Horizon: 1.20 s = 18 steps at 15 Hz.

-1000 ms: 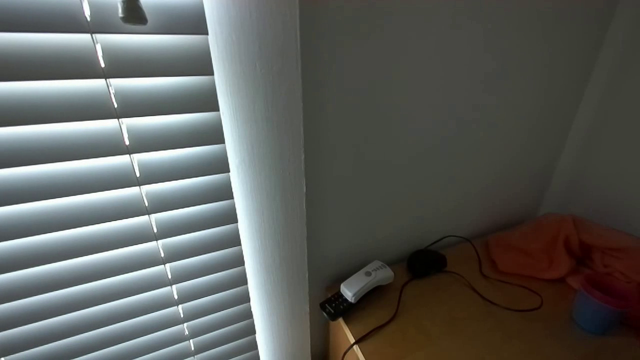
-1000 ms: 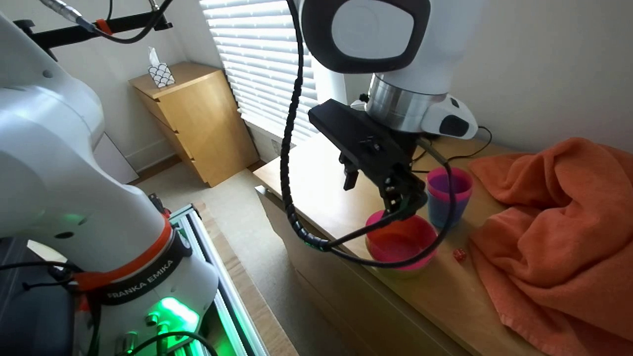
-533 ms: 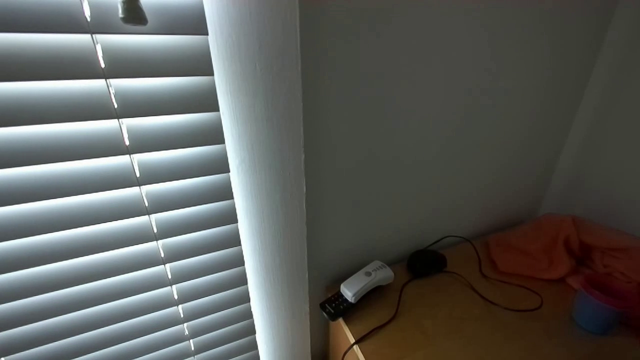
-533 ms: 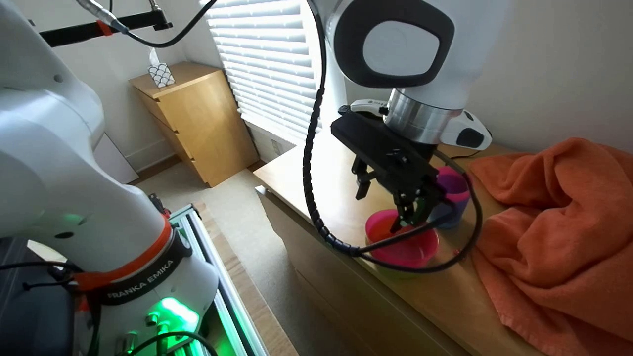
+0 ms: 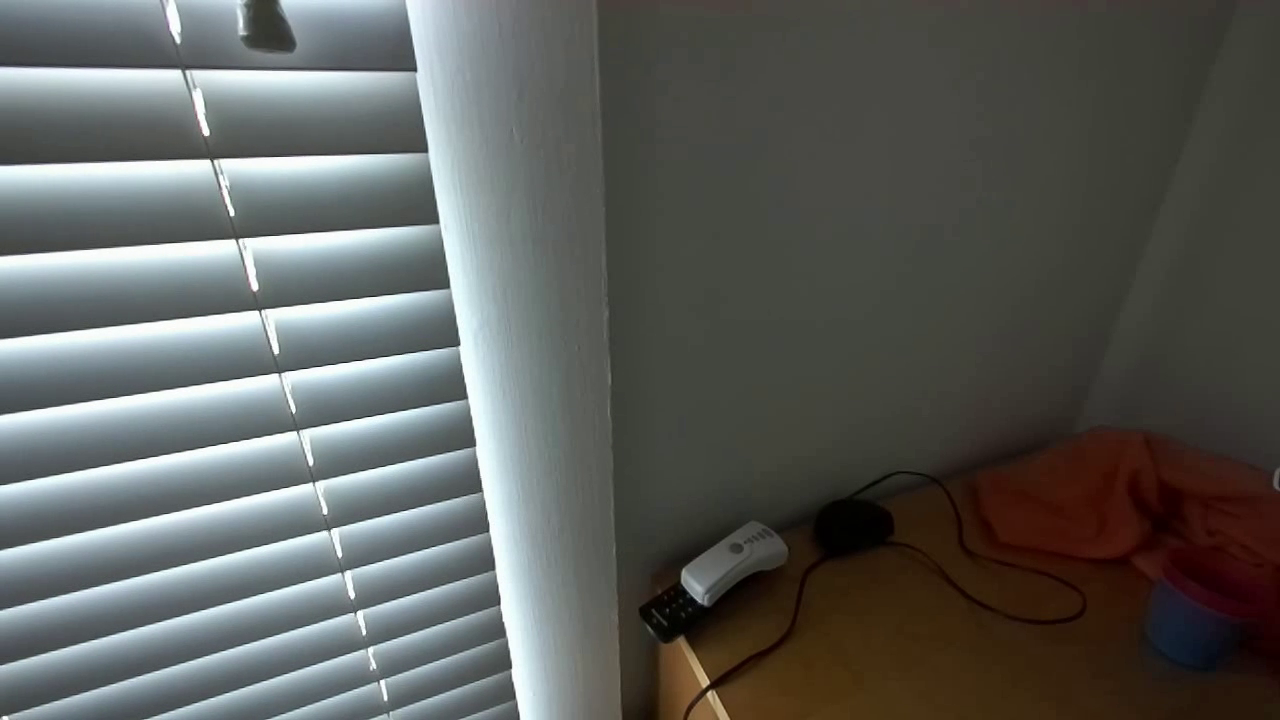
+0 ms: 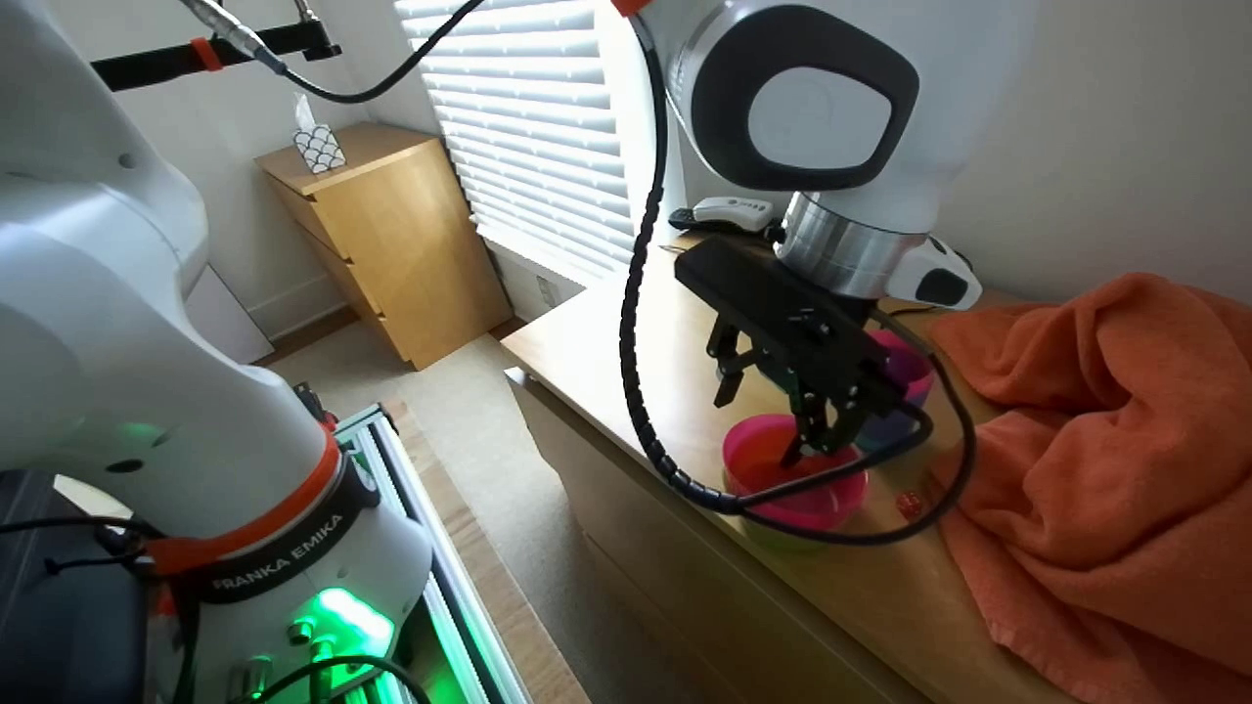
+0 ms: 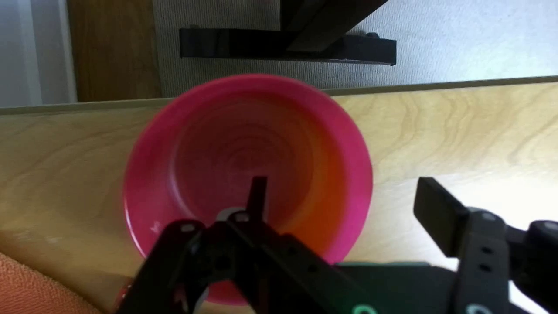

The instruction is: Put the pink bowl on the counter.

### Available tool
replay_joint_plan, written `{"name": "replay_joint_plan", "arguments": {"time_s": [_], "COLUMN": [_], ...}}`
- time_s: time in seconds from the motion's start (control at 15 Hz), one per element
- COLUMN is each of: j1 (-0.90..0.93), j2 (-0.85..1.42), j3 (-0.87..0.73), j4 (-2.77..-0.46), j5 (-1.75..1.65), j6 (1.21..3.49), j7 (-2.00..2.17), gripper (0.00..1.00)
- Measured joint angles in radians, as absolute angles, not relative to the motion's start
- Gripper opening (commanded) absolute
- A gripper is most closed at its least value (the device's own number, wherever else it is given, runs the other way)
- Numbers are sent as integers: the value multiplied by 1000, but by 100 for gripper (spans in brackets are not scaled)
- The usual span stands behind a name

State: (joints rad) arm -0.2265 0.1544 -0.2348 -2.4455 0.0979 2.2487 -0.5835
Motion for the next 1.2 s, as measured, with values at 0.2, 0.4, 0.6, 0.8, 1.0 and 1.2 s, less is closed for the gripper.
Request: {"name": "replay_joint_plan", "arguments": {"time_s": [0.2,0.4,0.6,0.8,1.0,1.2], "j1": [-229,-235,-241,-247,-251,-253], "j2": [178,190,192,192,192,191], "j3": [-227,-221,-218,-215,-214,-213], "j4": [-2436,-2430,-2429,-2428,-2425,-2420], "j5": [98,98,98,97,97,97], "j6": [2249,2249,2249,2249,2249,2248], "j7": [-591,-596,-598,-604,-612,-615], "gripper": [42,32,33,23,3,2]}}
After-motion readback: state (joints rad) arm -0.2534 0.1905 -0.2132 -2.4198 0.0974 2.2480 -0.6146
